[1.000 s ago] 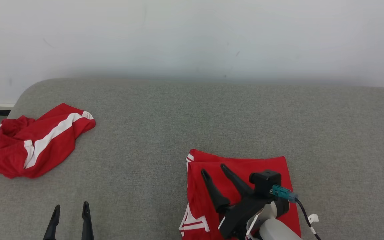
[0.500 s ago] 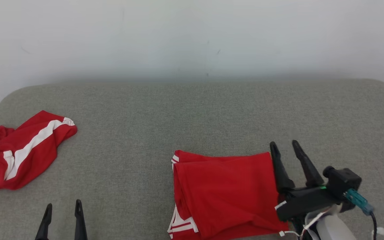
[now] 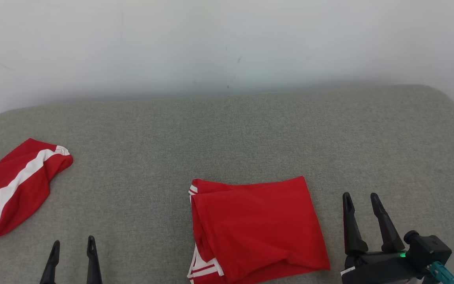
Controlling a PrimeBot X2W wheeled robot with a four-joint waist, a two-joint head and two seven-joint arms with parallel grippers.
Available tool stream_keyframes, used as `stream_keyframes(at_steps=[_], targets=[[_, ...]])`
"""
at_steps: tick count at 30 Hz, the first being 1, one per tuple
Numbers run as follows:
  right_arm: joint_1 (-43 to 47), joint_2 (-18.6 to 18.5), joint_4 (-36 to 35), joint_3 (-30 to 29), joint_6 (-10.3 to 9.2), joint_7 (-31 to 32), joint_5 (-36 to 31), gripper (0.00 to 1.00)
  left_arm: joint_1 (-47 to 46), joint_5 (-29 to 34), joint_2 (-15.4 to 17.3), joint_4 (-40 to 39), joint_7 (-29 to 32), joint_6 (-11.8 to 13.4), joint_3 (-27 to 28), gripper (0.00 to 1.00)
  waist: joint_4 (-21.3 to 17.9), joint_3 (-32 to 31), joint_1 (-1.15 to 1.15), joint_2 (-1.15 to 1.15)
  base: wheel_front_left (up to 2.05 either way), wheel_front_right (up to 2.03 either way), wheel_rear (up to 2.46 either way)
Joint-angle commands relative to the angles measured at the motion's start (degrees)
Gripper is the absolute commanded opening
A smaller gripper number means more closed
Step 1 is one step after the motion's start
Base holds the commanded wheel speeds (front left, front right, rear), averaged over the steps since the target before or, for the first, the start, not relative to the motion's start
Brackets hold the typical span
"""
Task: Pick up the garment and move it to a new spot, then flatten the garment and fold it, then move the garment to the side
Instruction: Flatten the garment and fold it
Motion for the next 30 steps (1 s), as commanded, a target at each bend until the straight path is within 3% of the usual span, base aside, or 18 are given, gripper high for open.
stream_keyframes(at_steps=[1,12,18,30], targets=[[1.0,0.5,-0.4,-0.1,-0.14,0.0,-0.5,1.00,0.5,0.2,-0.1,-0.2,-0.2,0.1,-0.1,1.00,-0.2,0.1,0.00,0.00,0.00,0.00,0.00],[2.8,1.5,0.2,0.7,-0.14,0.0,-0.9,1.00,-0.1,0.5,-0.1,0.2,-0.2,0.0,-0.9,1.00,0.1,0.0,0.00,0.00,0.00,0.00,0.00],[3.5,0.1,1.0,2.9,-0.14,0.0,-6.1,1.00,0.1,0.4,-0.1,0.6,-0.2,-0.1,-1.2,1.00,0.5,-0.2,0.00,0.00,0.00,0.00,0.00],[3.6,1.6,0.4,2.6,-0.14,0.0,-6.1,1.00,0.6,0.8,-0.1,1.0,-0.2,-0.4,-2.3,1.00,0.4,-0.2,0.00,0.00,0.00,0.00,0.00]])
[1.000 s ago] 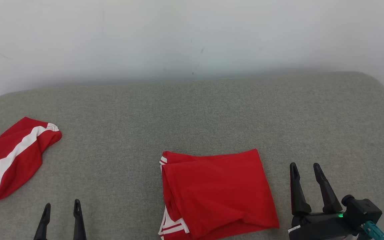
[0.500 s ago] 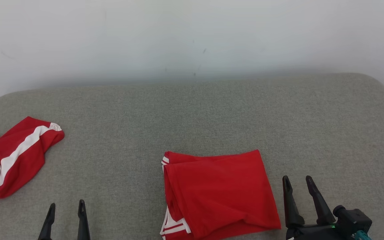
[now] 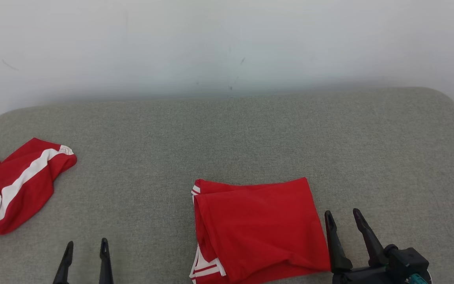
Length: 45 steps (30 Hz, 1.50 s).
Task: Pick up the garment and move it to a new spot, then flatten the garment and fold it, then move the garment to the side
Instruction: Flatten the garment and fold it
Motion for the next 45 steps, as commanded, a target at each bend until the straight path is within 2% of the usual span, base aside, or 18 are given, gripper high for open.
stream_keyframes(at_steps=[1,6,13,20,30,31,32,34,45], targets=[[0.3,0.3,-0.2,0.0,-0.14,0.0,-0.1,1.00,0.6,0.5,-0.1,0.1,-0.2,-0.4,-0.9,1.00,-0.1,0.0,0.00,0.00,0.00,0.00,0.00],[0.1,0.5,-0.3,-0.2,-0.14,0.0,0.1,1.00,0.7,-0.4,-0.1,0.2,-0.2,-0.9,-5.2,1.00,-0.4,0.2,0.00,0.00,0.00,0.00,0.00],[-0.9,0.6,-0.3,-0.2,-0.14,0.0,0.2,1.00,-0.5,-2.0,-0.1,3.9,-0.2,-1.3,-18.0,1.00,-2.1,1.5,0.00,0.00,0.00,0.00,0.00],[-1.7,0.7,-0.4,-0.2,-0.14,0.0,0.6,1.00,-2.7,-3.3,0.1,10.6,-0.2,-1.3,-28.2,1.00,-4.4,3.1,0.00,0.00,0.00,0.00,0.00],[-2.5,0.8,-0.4,-0.1,-0.14,0.0,0.6,1.00,-6.6,-6.2,1.2,16.4,-0.2,-1.3,-31.6,1.00,-6.4,4.6,0.00,0.00,0.00,0.00,0.00],[-2.6,0.8,-0.3,-0.1,-0.14,0.0,0.6,1.00,-6.9,-6.5,1.2,16.7,-0.2,-1.3,-31.8,0.87,-6.4,4.6,0.00,0.00,0.00,0.00,0.00],[-2.6,0.8,-0.3,-0.1,-0.14,0.0,0.6,1.00,-7.1,-6.8,1.2,17.0,-0.2,-1.3,-32.0,0.46,-6.5,4.7,0.00,0.00,0.00,0.00,0.00],[-2.6,0.9,-0.3,-0.3,-0.14,0.0,0.5,1.00,-7.7,-7.3,1.2,17.2,-0.2,-1.3,-32.3,0.00,-6.3,4.7,0.00,0.00,0.00,0.00,0.00],[-1.3,0.9,0.0,-1.4,-0.14,0.0,0.8,1.00,-5.7,-7.6,2.3,13.3,-0.2,-1.3,-27.5,0.00,-3.9,3.4,0.00,0.00,0.00,0.00,0.00]])
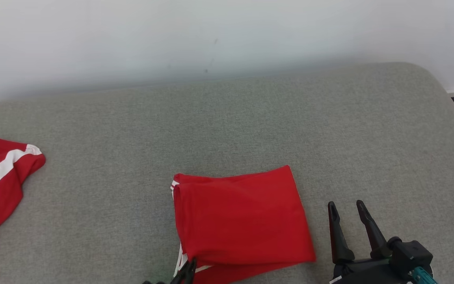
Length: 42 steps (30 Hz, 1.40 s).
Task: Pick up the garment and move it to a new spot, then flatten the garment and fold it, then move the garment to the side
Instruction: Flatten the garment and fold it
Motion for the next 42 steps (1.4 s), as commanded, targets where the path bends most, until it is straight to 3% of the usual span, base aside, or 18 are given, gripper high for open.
stream_keyframes(at_steps=[1,6,8,9,17,28,35,42], targets=[[0.5,0.2,0.1,-0.1,-0.14,0.0,0.5,1.00,1.4,0.1,0.5,-0.7,-0.2,0.1,0.4,0.00,0.6,-0.5,0.00,0.00,0.00,0.00,0.00],[0.7,0.2,0.4,-0.2,-0.14,0.0,0.5,1.00,3.0,0.4,0.8,-1.5,-0.2,0.1,-0.3,0.00,1.2,-0.8,0.00,0.00,0.00,0.00,0.00],[0.7,0.2,0.7,-0.2,-0.14,0.0,0.5,1.00,3.5,0.6,0.9,-1.1,-0.2,0.1,-1.1,0.81,1.3,-1.0,0.00,0.00,0.00,0.00,0.00],[0.7,0.2,0.8,-0.1,-0.14,0.0,0.5,1.00,3.6,0.5,0.8,-0.9,-0.2,0.1,-1.3,1.00,1.3,-1.1,0.00,0.00,0.00,0.00,0.00],[1.0,0.1,0.7,-0.6,-0.14,0.0,0.4,1.00,5.0,1.1,-0.2,-5.8,-0.2,0.8,3.3,1.00,1.5,-2.2,0.00,0.00,0.00,0.00,0.00],[1.8,0.1,-0.3,-1.5,-0.14,0.0,-0.3,1.00,7.9,4.3,1.7,-15.4,-0.2,4.0,19.6,1.00,2.6,-3.9,0.00,0.00,0.00,0.00,0.00],[2.4,0.1,0.3,-1.9,-0.14,0.0,-0.4,1.00,9.3,5.0,2.7,-16.4,-0.2,3.0,26.7,1.00,3.4,-4.8,0.00,0.00,0.00,0.00,0.00],[3.2,0.0,1.2,-2.0,-0.14,0.0,-0.4,1.00,10.6,6.4,1.9,-14.1,-0.2,1.7,28.2,1.00,4.0,-5.9,0.00,0.00,0.00,0.00,0.00]])
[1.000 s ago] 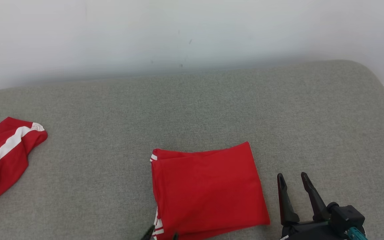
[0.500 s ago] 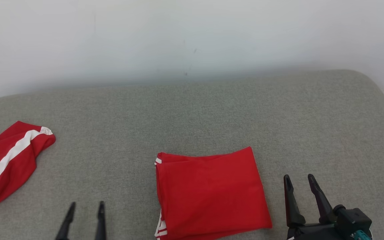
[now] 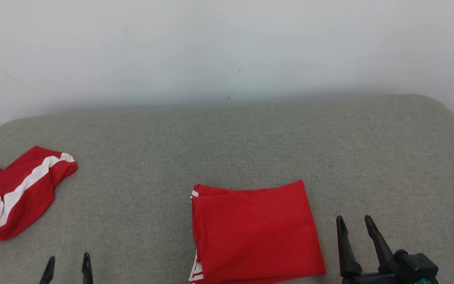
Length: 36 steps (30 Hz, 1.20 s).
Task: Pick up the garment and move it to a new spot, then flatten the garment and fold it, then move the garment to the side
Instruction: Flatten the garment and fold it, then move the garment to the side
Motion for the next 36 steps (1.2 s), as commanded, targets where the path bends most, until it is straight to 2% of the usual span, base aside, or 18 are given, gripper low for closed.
stream_keyframes(at_steps=[1,10,36], targets=[[0.8,0.0,0.6,0.1,-0.14,0.0,-0.1,1.00,0.7,0.7,-0.3,0.7,-0.2,-0.4,0.1,1.00,0.3,-0.4,0.00,0.00,0.00,0.00,0.00],[1.4,-0.2,2.1,0.3,-0.14,0.0,0.0,1.00,0.7,1.3,-0.7,2.8,-0.2,-1.4,-1.2,1.00,0.6,-1.4,0.00,0.00,0.00,0.00,0.00],[1.7,-0.6,3.3,0.2,-0.14,0.0,0.1,1.00,1.1,3.5,-1.3,2.5,-0.2,-1.9,-2.0,1.00,0.8,-2.0,0.00,0.00,0.00,0.00,0.00]])
